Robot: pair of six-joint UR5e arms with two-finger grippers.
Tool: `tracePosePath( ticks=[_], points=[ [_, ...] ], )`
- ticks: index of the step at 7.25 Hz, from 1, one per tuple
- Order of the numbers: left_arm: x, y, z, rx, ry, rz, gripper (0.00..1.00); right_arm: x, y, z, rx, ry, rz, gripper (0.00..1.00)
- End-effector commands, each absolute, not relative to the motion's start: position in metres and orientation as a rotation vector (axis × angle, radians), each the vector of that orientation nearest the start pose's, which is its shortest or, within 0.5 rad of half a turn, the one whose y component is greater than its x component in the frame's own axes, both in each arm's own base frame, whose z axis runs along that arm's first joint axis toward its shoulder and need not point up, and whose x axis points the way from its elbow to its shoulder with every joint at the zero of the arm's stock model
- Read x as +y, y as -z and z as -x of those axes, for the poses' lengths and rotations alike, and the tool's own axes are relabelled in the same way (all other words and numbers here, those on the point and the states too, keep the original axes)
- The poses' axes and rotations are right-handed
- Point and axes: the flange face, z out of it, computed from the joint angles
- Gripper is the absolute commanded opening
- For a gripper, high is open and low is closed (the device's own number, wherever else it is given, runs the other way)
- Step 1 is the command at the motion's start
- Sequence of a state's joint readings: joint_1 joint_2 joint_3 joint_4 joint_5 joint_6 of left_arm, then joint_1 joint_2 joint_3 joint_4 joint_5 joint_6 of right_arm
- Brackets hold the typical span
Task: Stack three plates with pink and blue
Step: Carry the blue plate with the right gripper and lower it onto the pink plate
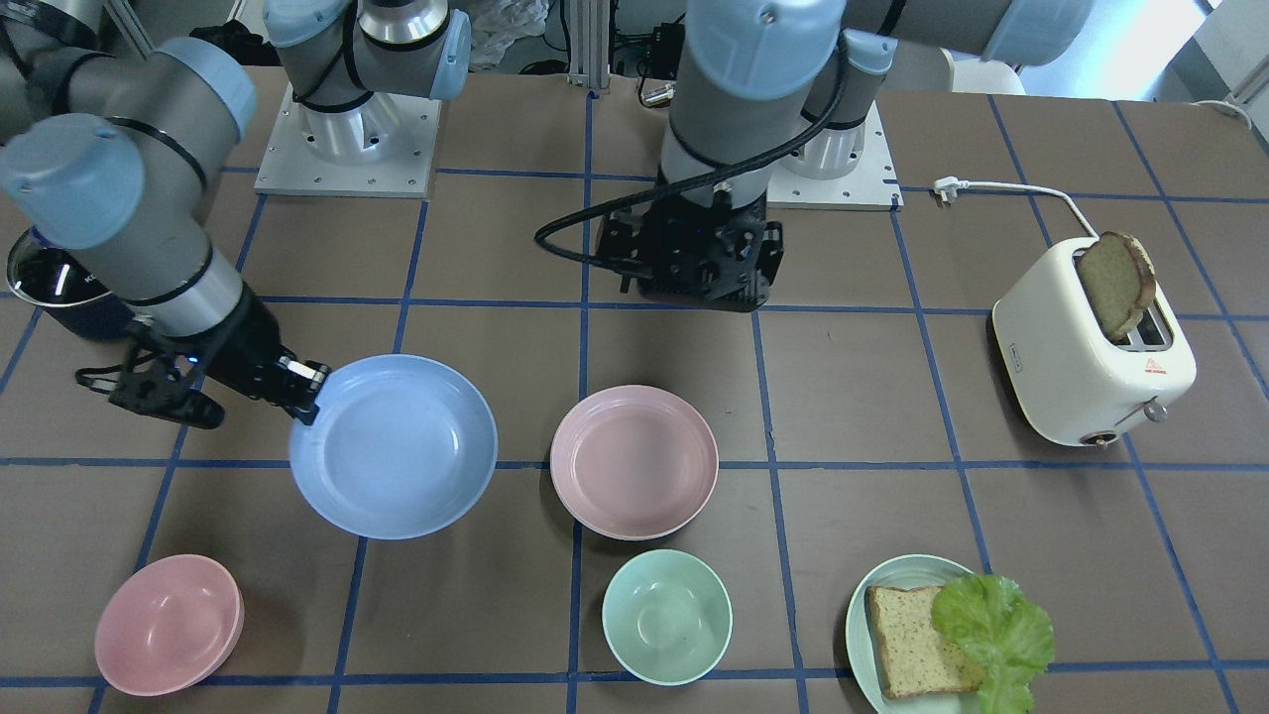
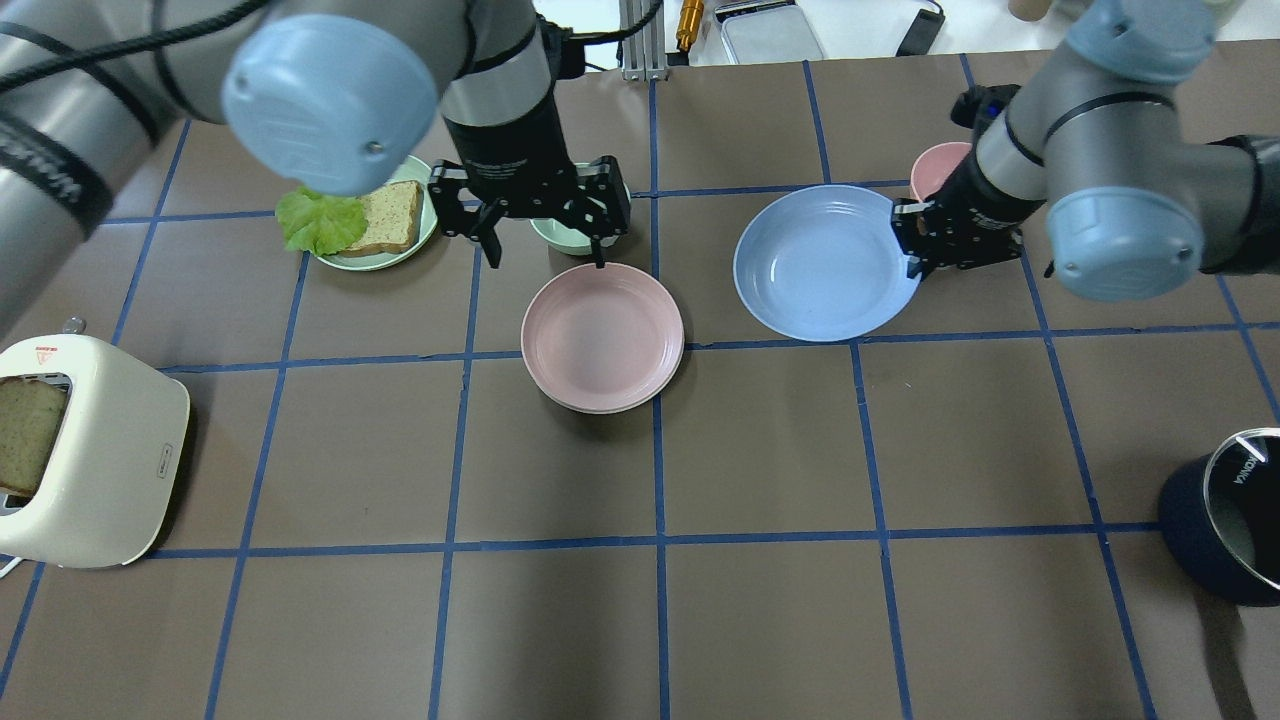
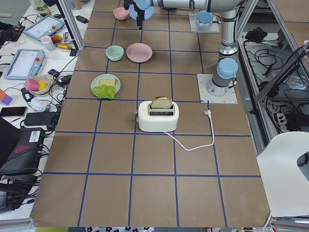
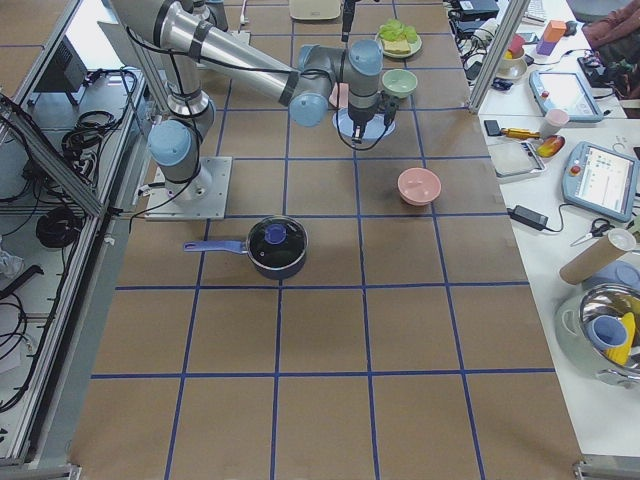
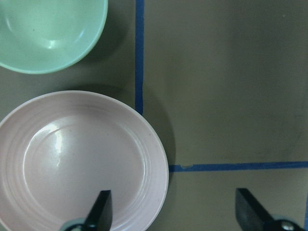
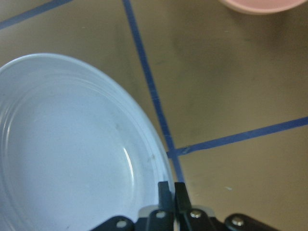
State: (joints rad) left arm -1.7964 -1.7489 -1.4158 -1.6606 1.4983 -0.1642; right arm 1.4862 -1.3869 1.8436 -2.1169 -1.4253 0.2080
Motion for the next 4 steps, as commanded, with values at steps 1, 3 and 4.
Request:
tracePosePath(
  ticks=[1,3,4],
  points=[
    [-0.497,-0.491,0.188,3.183,-0.185,0.109,1.00,-0.545,-0.289,-0.209,2.922,0.193,-0.502,0.00],
    [-0.503,-0.491,0.173,3.197,-0.056,0.156,1.00,-0.527,-0.273,-0.292,2.901,0.221,-0.476,0.00],
    [-0.501,-0.485,0.175,3.192,-0.059,0.148,1.00,-0.522,-0.256,-0.305,2.956,0.222,-0.488,0.00]
  ],
)
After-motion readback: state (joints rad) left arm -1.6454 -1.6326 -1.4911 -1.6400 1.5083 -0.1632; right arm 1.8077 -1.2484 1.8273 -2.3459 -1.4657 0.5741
